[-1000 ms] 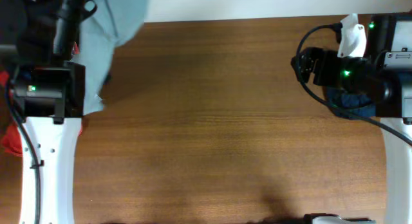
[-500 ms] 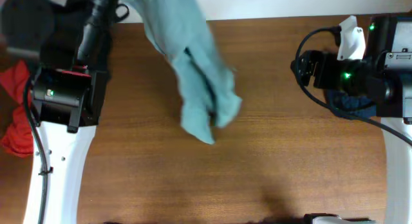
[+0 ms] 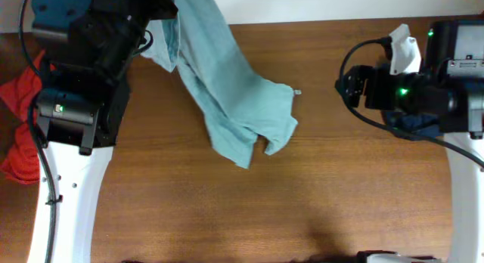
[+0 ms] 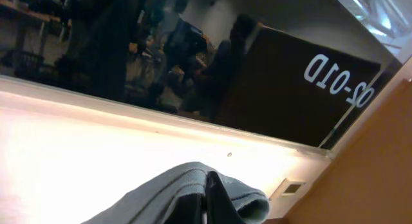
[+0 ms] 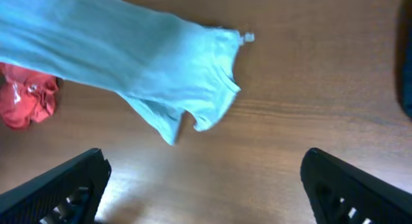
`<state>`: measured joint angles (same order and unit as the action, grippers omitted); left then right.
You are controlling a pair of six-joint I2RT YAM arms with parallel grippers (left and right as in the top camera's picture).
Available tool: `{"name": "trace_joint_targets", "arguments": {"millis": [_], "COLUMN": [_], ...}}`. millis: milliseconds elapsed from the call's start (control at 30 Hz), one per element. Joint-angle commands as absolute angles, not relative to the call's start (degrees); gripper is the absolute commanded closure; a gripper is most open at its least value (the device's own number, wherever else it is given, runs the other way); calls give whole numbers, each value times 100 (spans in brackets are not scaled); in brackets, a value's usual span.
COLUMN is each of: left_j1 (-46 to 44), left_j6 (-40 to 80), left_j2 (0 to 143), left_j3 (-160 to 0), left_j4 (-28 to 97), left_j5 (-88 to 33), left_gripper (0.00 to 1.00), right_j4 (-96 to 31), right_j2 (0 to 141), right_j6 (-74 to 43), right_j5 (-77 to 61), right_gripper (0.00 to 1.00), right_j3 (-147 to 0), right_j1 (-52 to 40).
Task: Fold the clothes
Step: 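Lift the light blue t-shirt with the left gripper, pulling it off the pile, then grasp the hanging end of the t-shirt with the right gripper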
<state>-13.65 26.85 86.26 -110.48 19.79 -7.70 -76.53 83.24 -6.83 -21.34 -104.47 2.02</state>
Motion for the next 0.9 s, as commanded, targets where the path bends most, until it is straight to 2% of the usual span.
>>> {"name": "trace_joint_targets", "arguments": {"millis": [0, 33, 100, 500, 867], "left_j1": [-1345, -1345, -1345, -1345, -1343], "left_j6": [2388, 2388, 2388, 2388, 2386], "left_j2": [8565, 8565, 8565, 8536, 8420], "left_j3": [-11137, -11137, -11137, -11139, -11139], "left_j4": [1935, 1914, 1881, 1656, 1653], "left_j5": [-659, -655, -652, -615, -613], "left_gripper": [99, 99, 99, 99, 99], "right_j4": [-7629, -7599, -7531, -7059, -5986], "right_j2": [8401, 8401, 8401, 8401, 8401], "right_j6": [-462, -401, -338, -388, -1022], "right_j5": [-2272, -2272, -2241, -1365, -1280], "right_gripper": [5, 9, 12, 14, 15], "right_j3": [-10156, -10027, -9872, -9006, -7476], "right_j1": [-1, -95, -235, -1597, -2274]}}
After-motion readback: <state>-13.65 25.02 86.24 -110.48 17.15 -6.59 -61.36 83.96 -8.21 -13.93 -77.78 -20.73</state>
